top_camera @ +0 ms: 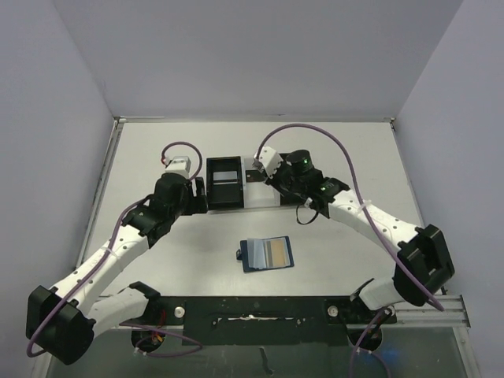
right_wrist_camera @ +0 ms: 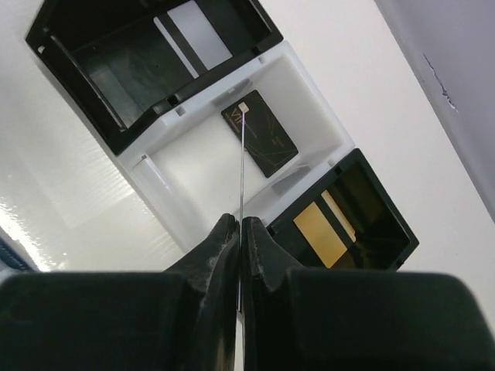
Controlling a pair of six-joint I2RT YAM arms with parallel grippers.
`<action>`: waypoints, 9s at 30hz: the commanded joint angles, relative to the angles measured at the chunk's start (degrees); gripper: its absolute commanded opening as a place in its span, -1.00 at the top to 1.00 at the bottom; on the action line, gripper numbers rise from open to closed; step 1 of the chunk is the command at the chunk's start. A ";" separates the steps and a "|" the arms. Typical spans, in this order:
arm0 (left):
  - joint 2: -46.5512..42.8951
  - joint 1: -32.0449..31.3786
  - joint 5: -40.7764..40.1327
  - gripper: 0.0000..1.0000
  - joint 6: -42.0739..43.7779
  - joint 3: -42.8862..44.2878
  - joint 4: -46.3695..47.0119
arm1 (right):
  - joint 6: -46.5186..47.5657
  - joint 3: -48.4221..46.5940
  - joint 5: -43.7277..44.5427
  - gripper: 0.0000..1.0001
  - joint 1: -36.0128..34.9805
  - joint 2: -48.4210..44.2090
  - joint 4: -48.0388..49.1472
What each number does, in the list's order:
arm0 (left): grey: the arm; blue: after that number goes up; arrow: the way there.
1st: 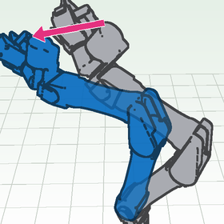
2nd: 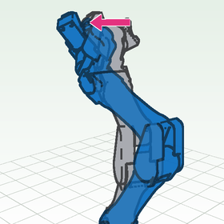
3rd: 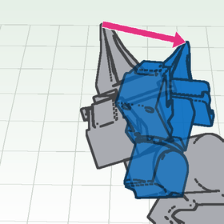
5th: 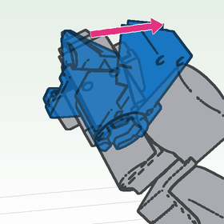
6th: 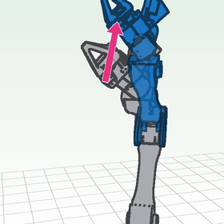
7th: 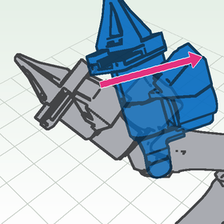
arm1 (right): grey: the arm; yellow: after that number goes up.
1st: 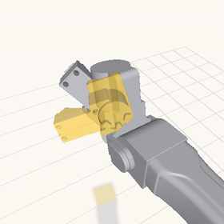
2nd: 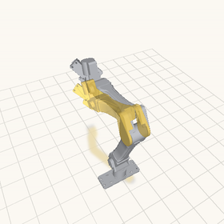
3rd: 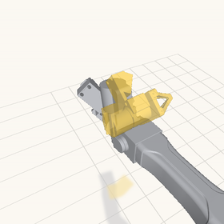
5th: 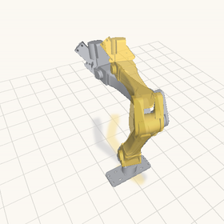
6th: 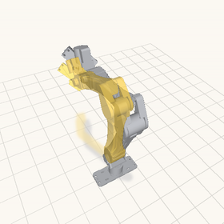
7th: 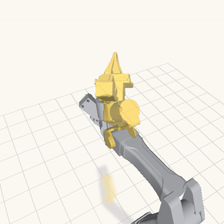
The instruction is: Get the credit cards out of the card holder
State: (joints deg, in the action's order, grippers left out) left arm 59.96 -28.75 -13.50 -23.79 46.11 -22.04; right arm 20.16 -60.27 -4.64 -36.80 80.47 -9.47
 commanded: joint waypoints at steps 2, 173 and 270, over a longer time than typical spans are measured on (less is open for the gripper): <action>-2.07 0.36 -4.37 -0.44 1.62 -4.30 4.55 | 8.60 -7.40 1.03 1.00 -0.09 7.49 0.17; 22.42 -22.32 13.48 0.74 -19.72 -3.59 8.10 | -75.00 35.05 -0.34 0.27 -1.79 -15.65 -0.58; 26.08 -22.40 15.13 0.85 -17.34 -0.45 6.89 | -73.35 11.87 19.69 0.74 -16.01 3.18 -26.24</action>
State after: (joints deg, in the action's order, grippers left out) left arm 87.77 -50.92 1.65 -40.32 44.03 -16.97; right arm -52.07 -44.60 10.90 -51.09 82.83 -31.46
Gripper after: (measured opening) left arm 0.080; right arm 0.202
